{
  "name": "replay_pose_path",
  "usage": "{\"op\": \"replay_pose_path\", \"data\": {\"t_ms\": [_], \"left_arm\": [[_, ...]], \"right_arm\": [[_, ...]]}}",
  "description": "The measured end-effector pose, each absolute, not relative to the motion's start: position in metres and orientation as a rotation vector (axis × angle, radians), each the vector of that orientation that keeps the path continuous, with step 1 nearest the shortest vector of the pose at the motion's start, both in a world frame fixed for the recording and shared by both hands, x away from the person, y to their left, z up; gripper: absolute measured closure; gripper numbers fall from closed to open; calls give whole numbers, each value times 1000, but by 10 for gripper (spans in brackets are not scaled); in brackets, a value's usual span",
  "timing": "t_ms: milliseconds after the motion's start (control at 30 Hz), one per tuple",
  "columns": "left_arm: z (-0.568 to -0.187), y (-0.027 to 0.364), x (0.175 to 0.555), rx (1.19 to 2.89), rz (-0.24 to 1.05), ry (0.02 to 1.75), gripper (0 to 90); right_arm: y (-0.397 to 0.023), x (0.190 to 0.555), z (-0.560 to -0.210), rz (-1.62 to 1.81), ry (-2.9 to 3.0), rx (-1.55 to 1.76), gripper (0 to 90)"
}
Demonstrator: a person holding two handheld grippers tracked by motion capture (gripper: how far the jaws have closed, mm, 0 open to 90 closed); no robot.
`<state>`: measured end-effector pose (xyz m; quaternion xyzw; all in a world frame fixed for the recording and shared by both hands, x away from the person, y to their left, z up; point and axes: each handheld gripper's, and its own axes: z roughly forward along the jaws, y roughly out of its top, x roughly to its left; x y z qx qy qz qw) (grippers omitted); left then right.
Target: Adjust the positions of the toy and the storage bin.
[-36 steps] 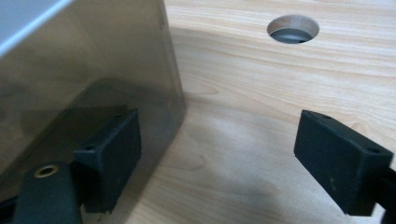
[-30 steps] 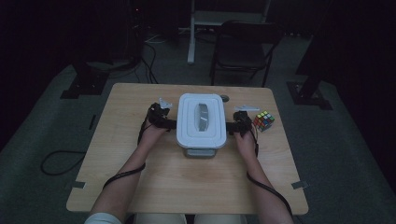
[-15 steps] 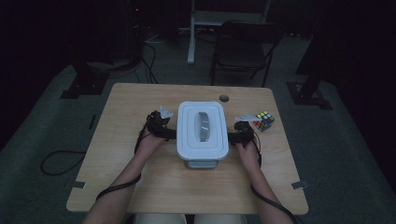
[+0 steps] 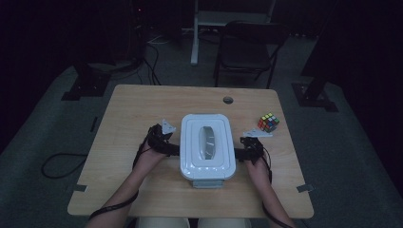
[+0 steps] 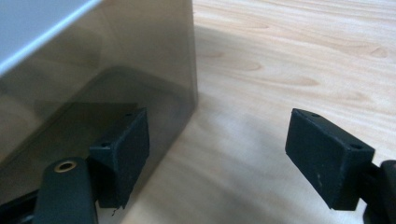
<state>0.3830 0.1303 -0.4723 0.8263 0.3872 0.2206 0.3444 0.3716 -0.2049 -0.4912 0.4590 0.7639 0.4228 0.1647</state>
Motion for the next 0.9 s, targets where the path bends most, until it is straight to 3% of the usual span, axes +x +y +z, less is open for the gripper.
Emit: {"op": "replay_pose_path", "data": {"t_ms": [700,767,800,900], "left_arm": [[-472,133,333,2167,566,961,33],[-477,140,334,2132,518,948,32],[-479,141,335,2118,501,954,32],[-486,145,336,2143,512,949,32]], "right_arm": [[-206,315,-493,1248,2167,1291,216],[-208,313,-494,1255,2169,1282,191],[-213,313,-495,1291,2171,1274,136],[-221,314,-495,1294,2151,1272,131]]}}
